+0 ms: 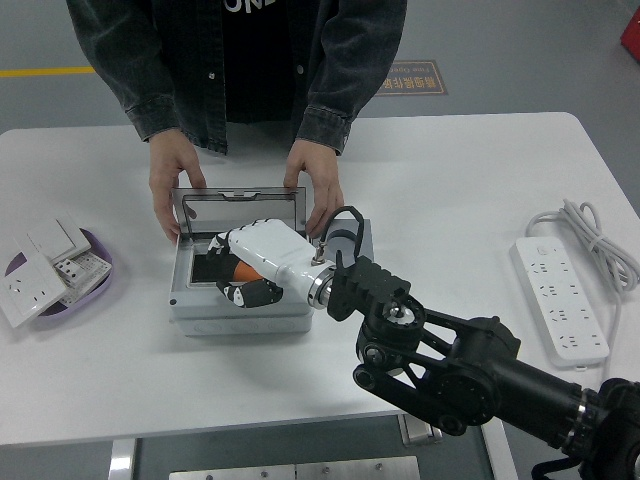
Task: Pick up the cylinder from the cube,place it in the box,flap close box
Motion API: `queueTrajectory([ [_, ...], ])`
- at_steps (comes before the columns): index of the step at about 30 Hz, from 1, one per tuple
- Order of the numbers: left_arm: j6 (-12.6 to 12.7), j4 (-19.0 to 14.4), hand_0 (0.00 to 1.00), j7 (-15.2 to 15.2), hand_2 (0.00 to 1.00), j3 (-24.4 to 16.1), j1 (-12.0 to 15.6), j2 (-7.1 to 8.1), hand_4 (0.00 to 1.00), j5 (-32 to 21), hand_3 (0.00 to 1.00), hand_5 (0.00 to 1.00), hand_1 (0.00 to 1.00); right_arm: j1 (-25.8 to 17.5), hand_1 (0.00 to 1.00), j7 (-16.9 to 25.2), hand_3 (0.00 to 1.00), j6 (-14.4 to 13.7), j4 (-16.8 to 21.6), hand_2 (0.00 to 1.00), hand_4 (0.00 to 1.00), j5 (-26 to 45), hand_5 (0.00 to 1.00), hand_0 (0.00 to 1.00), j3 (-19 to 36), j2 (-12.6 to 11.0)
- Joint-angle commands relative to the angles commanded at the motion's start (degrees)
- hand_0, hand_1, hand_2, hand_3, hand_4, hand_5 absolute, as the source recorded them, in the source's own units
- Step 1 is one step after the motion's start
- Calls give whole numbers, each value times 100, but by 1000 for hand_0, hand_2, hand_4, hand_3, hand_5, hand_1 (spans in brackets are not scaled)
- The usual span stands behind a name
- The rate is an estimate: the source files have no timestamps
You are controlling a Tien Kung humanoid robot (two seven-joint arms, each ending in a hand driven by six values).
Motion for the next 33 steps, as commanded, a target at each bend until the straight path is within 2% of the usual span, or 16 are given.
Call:
queueTrajectory([
  [4, 3, 0, 639, -5, 663, -1, 18, -6, 757, -20, 711, 330, 673, 15, 684, 293, 712, -44, 383, 686, 805, 881, 325, 762, 111, -64],
  [8, 3, 0, 639, 8, 663, -44, 35, 4, 757, 12, 711, 331, 673, 366, 682, 495, 715, -178, 846, 691, 804, 1756, 335, 762, 325, -452],
  [10, 4, 0, 639, 8, 663, -49, 34, 10, 757, 17, 711, 331, 673, 569, 682, 538, 715, -211, 918, 691, 804, 2149, 335, 762, 416, -621],
  [14, 4, 0, 639, 1, 663, -34, 13, 27, 757, 18, 712, 330, 673, 1041, 679, 582, 705, -276, 598, 685, 783, 2875, 334, 742, 532, -841],
  [19, 4, 0, 639, 3, 663, -21, -1, 38, 757, 17, 712, 330, 673, 1402, 679, 644, 705, -321, 1, 685, 783, 3516, 334, 742, 426, -859],
  [21, 2, 0, 639, 16, 663, -38, 3, 48, 757, 39, 711, 330, 673, 1522, 669, 692, 706, -342, -442, 681, 773, 3903, 332, 733, 188, -837],
  [25, 1, 0, 639, 22, 663, -52, 6, 56, 757, 55, 711, 330, 673, 1567, 669, 697, 706, -344, -723, 681, 773, 4026, 332, 733, -29, -836],
  [29, 0, 0, 639, 20, 663, -68, 7, 62, 757, 68, 711, 330, 673, 1557, 663, 657, 704, -332, -680, 673, 758, 3960, 335, 724, -241, -895],
  [33, 0, 0, 639, 8, 663, -61, 10, 53, 757, 51, 711, 330, 673, 1482, 659, 602, 701, -326, -332, 670, 746, 3830, 336, 720, -366, -1049],
])
